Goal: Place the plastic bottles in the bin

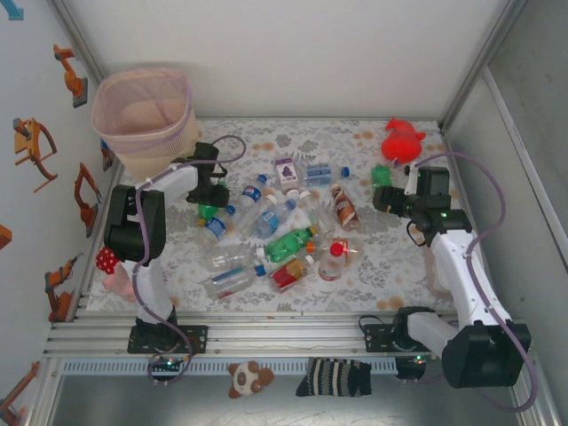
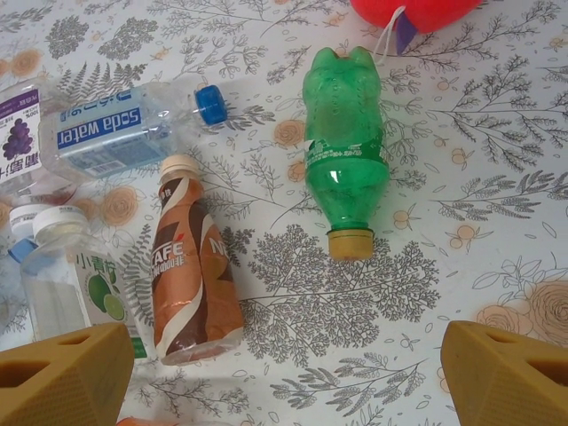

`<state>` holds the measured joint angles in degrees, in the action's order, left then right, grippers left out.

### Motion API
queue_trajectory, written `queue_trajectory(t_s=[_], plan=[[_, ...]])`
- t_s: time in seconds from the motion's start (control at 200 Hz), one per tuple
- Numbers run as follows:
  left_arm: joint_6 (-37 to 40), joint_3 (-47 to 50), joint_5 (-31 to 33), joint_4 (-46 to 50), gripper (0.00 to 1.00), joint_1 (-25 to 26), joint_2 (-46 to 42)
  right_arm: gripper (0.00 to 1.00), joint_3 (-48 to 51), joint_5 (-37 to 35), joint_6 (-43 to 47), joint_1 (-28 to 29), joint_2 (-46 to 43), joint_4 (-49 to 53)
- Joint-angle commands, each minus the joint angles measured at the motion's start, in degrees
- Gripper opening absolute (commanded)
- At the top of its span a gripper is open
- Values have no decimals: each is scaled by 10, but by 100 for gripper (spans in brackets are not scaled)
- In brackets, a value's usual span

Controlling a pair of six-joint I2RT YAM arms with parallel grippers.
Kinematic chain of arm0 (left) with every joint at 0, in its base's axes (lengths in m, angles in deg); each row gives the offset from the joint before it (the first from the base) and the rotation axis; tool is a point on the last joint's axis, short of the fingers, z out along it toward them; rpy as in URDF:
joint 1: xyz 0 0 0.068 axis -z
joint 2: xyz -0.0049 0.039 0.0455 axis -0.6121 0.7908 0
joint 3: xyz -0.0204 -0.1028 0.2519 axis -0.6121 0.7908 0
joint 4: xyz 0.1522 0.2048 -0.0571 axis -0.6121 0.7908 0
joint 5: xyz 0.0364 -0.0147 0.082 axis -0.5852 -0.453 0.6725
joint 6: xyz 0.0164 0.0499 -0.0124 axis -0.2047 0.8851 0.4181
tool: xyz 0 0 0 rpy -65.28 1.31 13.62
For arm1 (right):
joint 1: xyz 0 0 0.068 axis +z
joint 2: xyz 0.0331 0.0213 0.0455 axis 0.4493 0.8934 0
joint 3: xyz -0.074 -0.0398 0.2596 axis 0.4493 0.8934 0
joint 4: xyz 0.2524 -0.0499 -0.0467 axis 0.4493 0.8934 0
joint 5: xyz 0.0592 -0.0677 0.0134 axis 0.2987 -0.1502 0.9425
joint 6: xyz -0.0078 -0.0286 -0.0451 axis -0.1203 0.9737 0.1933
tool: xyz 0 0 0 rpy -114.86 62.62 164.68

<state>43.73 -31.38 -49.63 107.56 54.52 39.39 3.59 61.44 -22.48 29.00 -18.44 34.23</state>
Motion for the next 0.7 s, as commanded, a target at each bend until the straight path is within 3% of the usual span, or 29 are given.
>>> queue_trajectory(t_s=[0.0,0.361,0.696], plan=[[-7,-5,-11,9,65,-3,-12,89,6,-9,7,4,-12,4],[-8,-33,-11,40,65,6,-110,89,3,-7,7,4,-25,7],[-15,-80,-80,39,65,13,-225,89,-12,-3,5,4,-39,19]])
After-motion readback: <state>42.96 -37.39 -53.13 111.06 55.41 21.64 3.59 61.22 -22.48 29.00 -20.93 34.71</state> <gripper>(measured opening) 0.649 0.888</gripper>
